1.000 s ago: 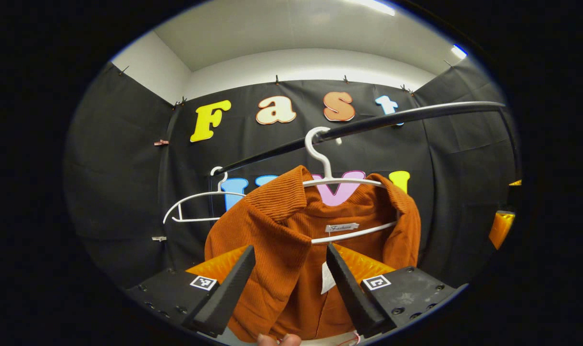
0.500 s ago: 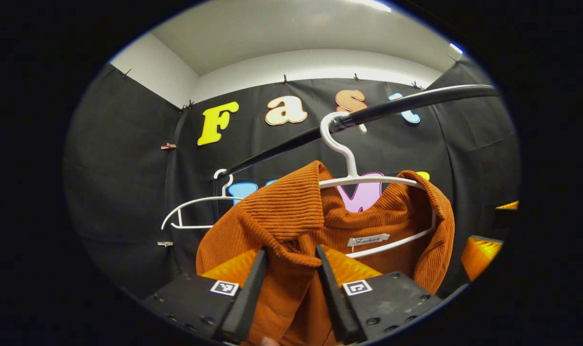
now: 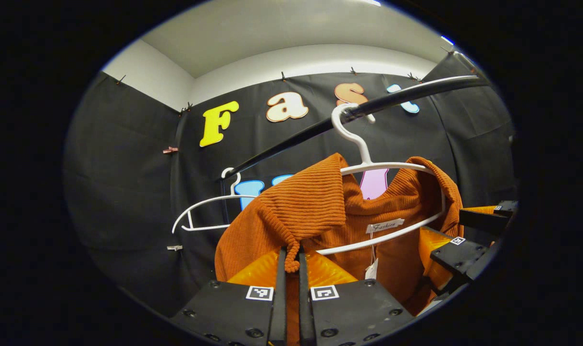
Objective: Grasp the clothes on the hanger with both hands and then place them into the laundry hamper below.
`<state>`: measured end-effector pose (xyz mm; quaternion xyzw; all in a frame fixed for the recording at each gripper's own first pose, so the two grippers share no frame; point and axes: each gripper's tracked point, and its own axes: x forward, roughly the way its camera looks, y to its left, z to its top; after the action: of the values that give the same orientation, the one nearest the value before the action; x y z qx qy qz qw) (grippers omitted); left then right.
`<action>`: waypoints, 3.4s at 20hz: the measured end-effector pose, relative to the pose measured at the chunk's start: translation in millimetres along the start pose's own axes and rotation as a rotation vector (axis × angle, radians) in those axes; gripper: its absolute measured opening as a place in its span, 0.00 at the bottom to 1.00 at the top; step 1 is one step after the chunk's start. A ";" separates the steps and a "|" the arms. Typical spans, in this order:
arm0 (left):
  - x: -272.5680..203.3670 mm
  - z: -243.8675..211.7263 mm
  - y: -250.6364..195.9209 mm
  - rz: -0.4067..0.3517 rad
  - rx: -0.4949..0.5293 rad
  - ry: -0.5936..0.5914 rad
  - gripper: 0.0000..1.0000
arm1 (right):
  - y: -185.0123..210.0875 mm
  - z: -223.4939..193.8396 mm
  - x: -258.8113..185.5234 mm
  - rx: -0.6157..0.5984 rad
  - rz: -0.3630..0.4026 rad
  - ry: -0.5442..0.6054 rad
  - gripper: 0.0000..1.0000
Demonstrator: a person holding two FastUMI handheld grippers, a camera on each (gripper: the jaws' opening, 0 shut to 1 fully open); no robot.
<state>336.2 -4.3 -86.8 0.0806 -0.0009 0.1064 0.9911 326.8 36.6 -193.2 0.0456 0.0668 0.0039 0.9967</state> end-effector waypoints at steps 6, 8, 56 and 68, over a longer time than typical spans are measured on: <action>-0.3 -0.6 -2.9 -0.054 -0.043 0.016 0.14 | 1.2 0.7 5.3 0.014 0.073 -0.010 0.10; -0.7 -1.8 -4.1 -0.077 -0.049 0.024 0.14 | 6.7 -12.1 6.6 0.124 0.129 0.071 0.09; 9.7 -25.4 94.2 -0.029 -0.090 0.244 0.05 | -32.0 -45.9 4.7 0.620 0.217 0.296 0.04; -32.5 -105.3 48.2 -0.151 -0.195 0.400 0.05 | 84.1 -40.2 -62.6 0.629 0.502 0.378 0.04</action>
<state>292.6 52.2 -183.6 -0.0386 0.1912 0.0452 0.9798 259.2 123.2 -216.9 0.3600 0.2324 0.2333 0.8729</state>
